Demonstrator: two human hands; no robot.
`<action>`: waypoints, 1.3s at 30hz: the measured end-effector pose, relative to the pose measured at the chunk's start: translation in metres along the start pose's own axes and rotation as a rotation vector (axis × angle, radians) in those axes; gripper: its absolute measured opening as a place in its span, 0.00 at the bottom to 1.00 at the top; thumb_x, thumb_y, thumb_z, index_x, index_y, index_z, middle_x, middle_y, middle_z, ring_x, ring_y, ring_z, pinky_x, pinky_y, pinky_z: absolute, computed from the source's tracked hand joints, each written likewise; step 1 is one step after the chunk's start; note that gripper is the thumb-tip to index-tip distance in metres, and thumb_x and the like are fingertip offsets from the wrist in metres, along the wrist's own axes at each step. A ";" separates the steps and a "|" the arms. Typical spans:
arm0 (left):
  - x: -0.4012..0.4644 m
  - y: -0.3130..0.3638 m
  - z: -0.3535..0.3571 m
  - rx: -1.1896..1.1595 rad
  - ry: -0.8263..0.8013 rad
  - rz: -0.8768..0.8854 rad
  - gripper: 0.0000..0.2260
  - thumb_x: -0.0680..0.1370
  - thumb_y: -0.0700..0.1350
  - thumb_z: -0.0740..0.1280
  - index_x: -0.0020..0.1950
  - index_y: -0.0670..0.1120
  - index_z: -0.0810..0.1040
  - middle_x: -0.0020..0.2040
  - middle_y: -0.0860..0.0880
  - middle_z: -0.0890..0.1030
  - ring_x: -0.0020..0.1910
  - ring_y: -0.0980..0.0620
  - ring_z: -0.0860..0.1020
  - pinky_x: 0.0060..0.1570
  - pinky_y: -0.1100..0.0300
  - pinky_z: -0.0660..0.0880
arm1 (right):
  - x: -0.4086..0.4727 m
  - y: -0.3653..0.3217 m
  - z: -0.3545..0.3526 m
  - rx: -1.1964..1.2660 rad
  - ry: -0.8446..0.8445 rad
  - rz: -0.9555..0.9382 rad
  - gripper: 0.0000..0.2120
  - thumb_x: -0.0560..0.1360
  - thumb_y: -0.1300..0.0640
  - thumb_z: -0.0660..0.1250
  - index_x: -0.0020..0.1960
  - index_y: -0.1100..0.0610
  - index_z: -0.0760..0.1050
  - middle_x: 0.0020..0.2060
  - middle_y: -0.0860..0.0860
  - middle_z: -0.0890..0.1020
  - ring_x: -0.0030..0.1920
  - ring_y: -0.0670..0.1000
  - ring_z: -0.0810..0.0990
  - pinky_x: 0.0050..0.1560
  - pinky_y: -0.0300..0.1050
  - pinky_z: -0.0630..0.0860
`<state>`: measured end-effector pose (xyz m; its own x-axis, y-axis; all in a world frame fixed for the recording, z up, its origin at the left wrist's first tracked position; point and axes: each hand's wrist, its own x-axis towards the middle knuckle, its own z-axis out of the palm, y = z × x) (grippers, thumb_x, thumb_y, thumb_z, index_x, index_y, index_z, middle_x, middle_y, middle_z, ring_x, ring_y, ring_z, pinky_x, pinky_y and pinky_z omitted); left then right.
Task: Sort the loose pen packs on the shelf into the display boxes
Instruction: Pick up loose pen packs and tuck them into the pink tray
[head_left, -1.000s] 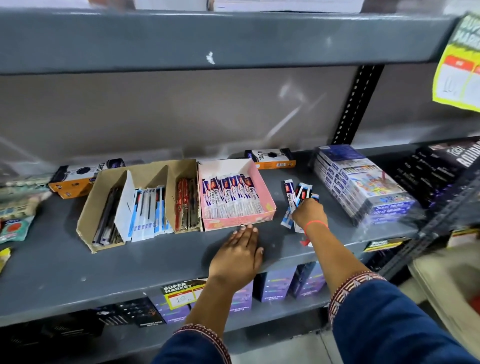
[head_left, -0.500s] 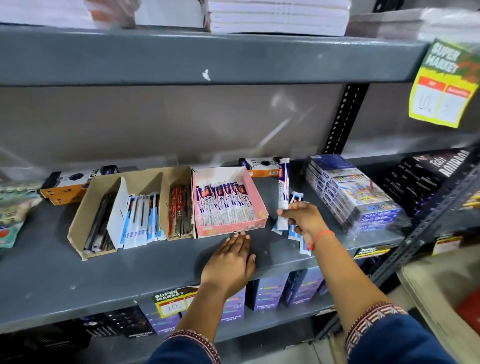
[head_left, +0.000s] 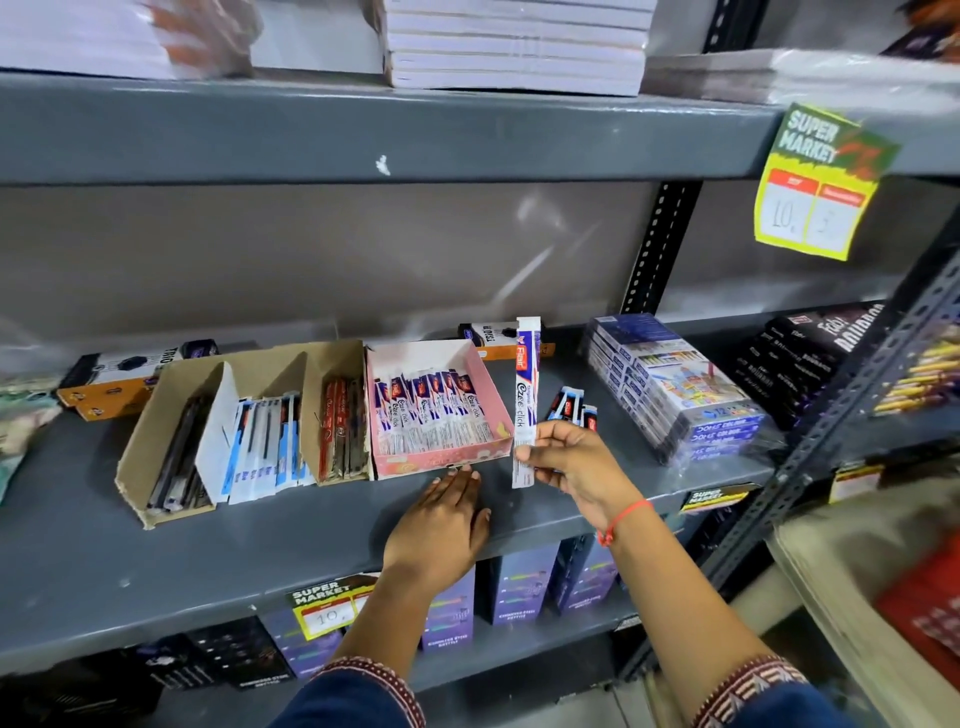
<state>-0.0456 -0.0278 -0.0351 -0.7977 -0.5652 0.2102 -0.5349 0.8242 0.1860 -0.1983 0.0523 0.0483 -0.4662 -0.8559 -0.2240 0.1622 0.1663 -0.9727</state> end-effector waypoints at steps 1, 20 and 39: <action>-0.001 0.000 0.000 0.004 0.004 0.002 0.23 0.81 0.52 0.48 0.74 0.43 0.56 0.75 0.46 0.60 0.73 0.52 0.57 0.71 0.61 0.47 | 0.000 0.000 0.000 -0.002 -0.004 0.000 0.11 0.70 0.69 0.70 0.37 0.54 0.76 0.24 0.42 0.82 0.26 0.36 0.78 0.31 0.30 0.72; -0.025 -0.028 -0.010 -0.037 0.034 -0.009 0.22 0.82 0.52 0.48 0.74 0.46 0.55 0.76 0.49 0.58 0.74 0.53 0.54 0.69 0.62 0.51 | 0.064 -0.041 0.069 -0.336 0.033 0.013 0.17 0.73 0.75 0.61 0.56 0.60 0.75 0.31 0.54 0.73 0.26 0.50 0.66 0.23 0.37 0.67; -0.027 -0.019 -0.020 0.108 0.147 0.051 0.19 0.66 0.51 0.74 0.53 0.44 0.82 0.52 0.48 0.84 0.51 0.53 0.81 0.49 0.62 0.78 | 0.111 -0.010 0.093 -0.899 -0.032 0.083 0.15 0.73 0.62 0.66 0.58 0.66 0.78 0.45 0.60 0.81 0.42 0.53 0.78 0.45 0.41 0.75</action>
<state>-0.0082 -0.0286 -0.0249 -0.7795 -0.5155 0.3560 -0.5280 0.8464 0.0696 -0.1705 -0.0895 0.0389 -0.4562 -0.8353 -0.3068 -0.5533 0.5363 -0.6374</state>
